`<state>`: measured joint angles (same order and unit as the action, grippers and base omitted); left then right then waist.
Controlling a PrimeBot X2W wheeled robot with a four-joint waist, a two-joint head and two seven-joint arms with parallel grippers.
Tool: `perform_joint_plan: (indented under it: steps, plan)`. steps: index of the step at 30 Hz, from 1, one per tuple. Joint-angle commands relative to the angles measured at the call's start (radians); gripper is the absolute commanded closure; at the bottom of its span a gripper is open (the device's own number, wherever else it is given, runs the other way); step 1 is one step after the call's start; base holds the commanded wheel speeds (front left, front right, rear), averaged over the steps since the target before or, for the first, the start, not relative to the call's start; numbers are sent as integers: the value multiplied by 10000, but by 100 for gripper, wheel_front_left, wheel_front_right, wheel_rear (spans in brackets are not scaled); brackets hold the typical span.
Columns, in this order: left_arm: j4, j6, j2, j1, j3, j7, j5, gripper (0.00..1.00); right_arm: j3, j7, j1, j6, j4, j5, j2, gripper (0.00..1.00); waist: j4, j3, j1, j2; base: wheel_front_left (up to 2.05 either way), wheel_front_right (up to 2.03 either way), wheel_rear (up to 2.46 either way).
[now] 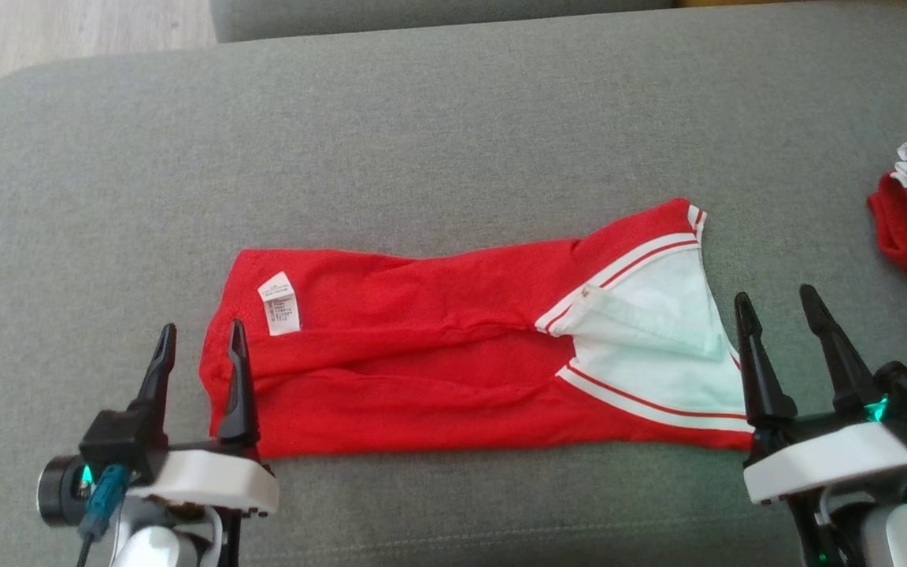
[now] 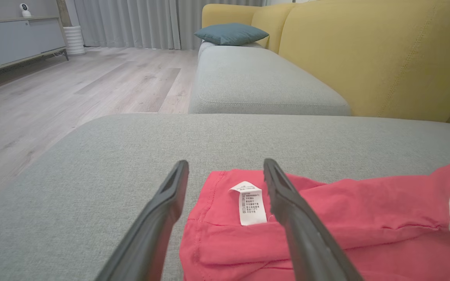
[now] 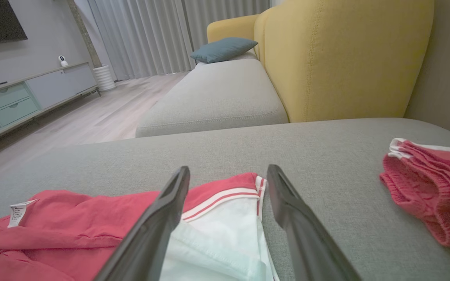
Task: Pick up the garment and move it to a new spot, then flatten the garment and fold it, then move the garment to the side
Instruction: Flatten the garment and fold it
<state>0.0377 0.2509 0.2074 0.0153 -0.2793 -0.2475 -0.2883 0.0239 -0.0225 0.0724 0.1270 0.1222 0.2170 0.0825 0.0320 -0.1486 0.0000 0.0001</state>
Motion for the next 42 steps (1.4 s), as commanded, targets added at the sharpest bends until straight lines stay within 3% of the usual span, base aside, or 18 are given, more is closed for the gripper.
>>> perform_joint_plan:
  steps: [1, 7, 13, 24, 25, 26, 27, 32, 42]
  plan:
    - [-346, 50, 189, -403, 293, -9, 126, 0, 185, -61, -231, 37, 378, -93, 83, 0, -2, -56, 0, -1, 0, 0, 0]
    - [-399, 43, 214, -776, 159, 40, 253, 0, 74, -362, -562, 37, -211, -20, 302, 0, -109, -464, 0, -1, 0, 0, 0]
    - [-425, -20, 223, -1305, 3, 17, 428, 0, -25, -826, -1373, 37, -1590, 107, 751, 0, -300, -1016, 0, -1, 0, 0, 0]
    - [-300, -117, 80, -1790, -171, -70, 508, 0, 691, -3086, -2501, 37, -3706, 797, 1036, 0, -518, -1532, 0, -1, 0, 0, 0]
    - [-277, -116, 76, -1804, -174, -76, 516, 0, 750, -3269, -2525, 37, -3756, 921, 1039, 20, -529, -1533, 0, -1, 0, 0, 0]
    - [-256, -118, 75, -1815, -171, -82, 518, 0, 800, -3434, -2533, 37, -3777, 1046, 1042, 71, -541, -1527, 0, -1, 0, 0, 0]
    - [-236, -119, 76, -1823, -163, -88, 519, 0, 854, -3586, -2525, 37, -3777, 1141, 1062, 100, -549, -1512, 0, -1, 0, 0, 0]
    - [-172, -105, 88, -1806, -129, -108, 533, 0, 837, -3612, -2438, 37, -3387, 1434, 1146, 100, -547, -1371, 0, -1, 0, 0, 0]
    - [-96, -100, 42, -1524, -101, -131, 448, 0, -718, -3815, -1498, 37, -2580, 1406, 1987, 100, -442, -801, 0, -1, 0, 0, 0]
